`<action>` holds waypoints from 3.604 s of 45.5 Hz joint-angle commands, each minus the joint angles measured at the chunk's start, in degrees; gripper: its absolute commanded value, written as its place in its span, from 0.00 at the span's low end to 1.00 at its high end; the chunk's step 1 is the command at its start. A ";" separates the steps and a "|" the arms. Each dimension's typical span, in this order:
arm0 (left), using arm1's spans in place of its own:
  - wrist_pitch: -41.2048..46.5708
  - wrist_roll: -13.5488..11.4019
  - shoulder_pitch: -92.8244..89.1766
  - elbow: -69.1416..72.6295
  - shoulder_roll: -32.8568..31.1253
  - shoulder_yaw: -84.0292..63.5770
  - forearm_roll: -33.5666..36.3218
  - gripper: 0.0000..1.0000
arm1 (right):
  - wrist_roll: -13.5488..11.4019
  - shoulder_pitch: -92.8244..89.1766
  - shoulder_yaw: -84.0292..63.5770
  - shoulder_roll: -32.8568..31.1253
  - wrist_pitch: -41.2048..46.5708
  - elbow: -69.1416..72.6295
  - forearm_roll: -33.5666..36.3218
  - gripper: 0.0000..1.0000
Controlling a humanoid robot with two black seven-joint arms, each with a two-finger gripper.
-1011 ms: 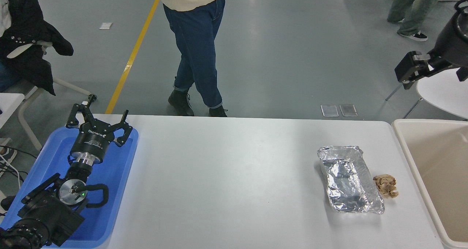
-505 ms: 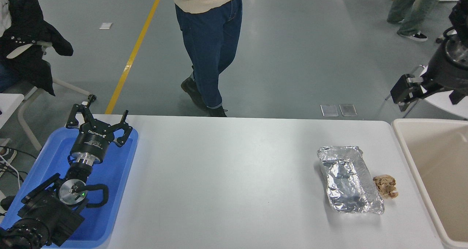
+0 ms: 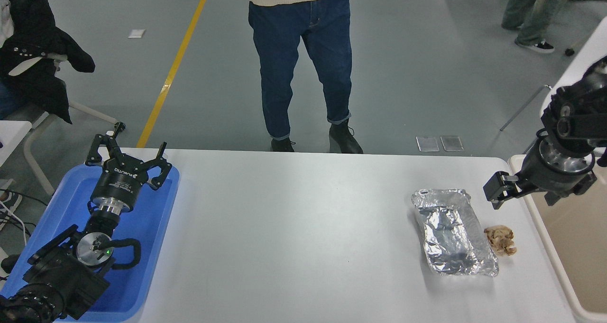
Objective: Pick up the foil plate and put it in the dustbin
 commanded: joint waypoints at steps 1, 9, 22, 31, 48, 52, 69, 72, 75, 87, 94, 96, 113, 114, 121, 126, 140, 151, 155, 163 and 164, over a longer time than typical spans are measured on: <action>0.00 0.01 0.00 0.01 0.00 0.00 0.04 1.00 | 0.01 -9.73 4.58 -0.63 -4.35 -3.51 -4.25 1.00; 0.00 0.01 0.00 0.01 0.00 0.00 -0.04 1.00 | 0.01 -16.58 8.09 -0.63 -4.52 -7.20 -5.93 1.00; 0.00 0.01 0.00 0.01 0.00 0.00 -0.04 1.00 | 0.01 -22.48 11.08 -0.54 -4.52 -8.70 -5.84 1.00; 0.00 0.01 0.00 0.01 0.00 0.00 -0.04 1.00 | 0.01 -24.67 11.52 -0.19 -5.92 -11.95 -4.96 1.00; 0.00 0.01 0.00 0.01 0.00 0.00 -0.04 1.00 | -0.07 -31.00 14.60 0.95 -8.12 -18.45 -4.61 1.00; 0.00 0.01 0.00 0.01 0.00 0.00 -0.04 1.00 | -0.07 -31.27 14.60 0.95 -8.21 -18.72 -4.61 1.00; 0.00 0.01 0.00 0.01 0.00 0.00 -0.04 1.00 | -0.16 -35.31 18.03 2.18 -11.64 -21.79 -4.26 0.93; 0.00 0.01 0.00 0.01 0.00 0.00 -0.04 1.00 | -0.16 -35.66 18.03 2.18 -11.73 -21.88 -3.64 0.87; 0.00 0.01 0.00 0.01 0.00 0.00 -0.04 1.00 | -0.16 -36.01 18.29 2.18 -11.82 -21.88 -2.68 0.79; 0.00 0.01 0.00 0.01 0.00 0.00 -0.04 1.00 | -0.25 -36.10 18.47 2.18 -12.34 -23.02 1.28 0.34; 0.00 0.01 0.00 0.01 0.00 0.00 -0.04 1.00 | -0.16 -36.28 18.47 2.18 -12.43 -23.90 3.74 0.15; 0.00 0.01 0.00 0.01 0.00 0.00 -0.04 1.00 | -0.16 -36.28 18.47 2.18 -12.43 -23.90 4.09 0.10; 0.00 0.01 -0.09 0.01 0.00 0.00 -0.04 1.00 | 0.19 -35.57 21.01 1.92 -8.83 -20.21 4.18 0.00; 0.00 0.01 -0.09 0.01 0.00 0.00 -0.04 1.00 | 0.19 -35.40 21.36 1.83 -8.65 -20.13 4.18 0.00; 0.00 0.01 -0.09 -0.07 0.00 0.00 -0.04 1.00 | 0.19 -31.72 21.81 -0.63 -4.79 -16.44 4.18 0.00; 0.00 0.01 -0.01 0.01 0.00 0.00 -0.04 1.00 | 0.19 -27.06 21.72 -3.97 -1.72 -12.75 4.18 0.00; 0.00 0.09 -0.09 -0.07 0.00 0.00 -0.04 1.00 | 0.19 -6.76 18.47 -12.41 13.66 -2.81 4.09 0.00; 0.00 0.09 -0.09 -0.07 0.00 0.00 -0.04 1.00 | 0.28 16.35 6.52 -12.59 15.34 0.35 5.23 0.00; 0.00 0.09 -0.09 -0.07 0.00 0.00 -0.04 1.00 | 0.37 23.12 3.27 -12.59 15.34 0.79 5.94 0.00; 0.00 0.09 -0.09 -0.07 0.00 0.00 -0.04 1.00 | 0.37 34.55 -2.36 -12.15 15.34 0.79 9.10 0.00; 0.00 0.09 -0.09 -0.07 0.00 0.00 -0.04 1.00 | 0.37 35.52 -2.89 -12.15 15.34 0.79 9.36 0.00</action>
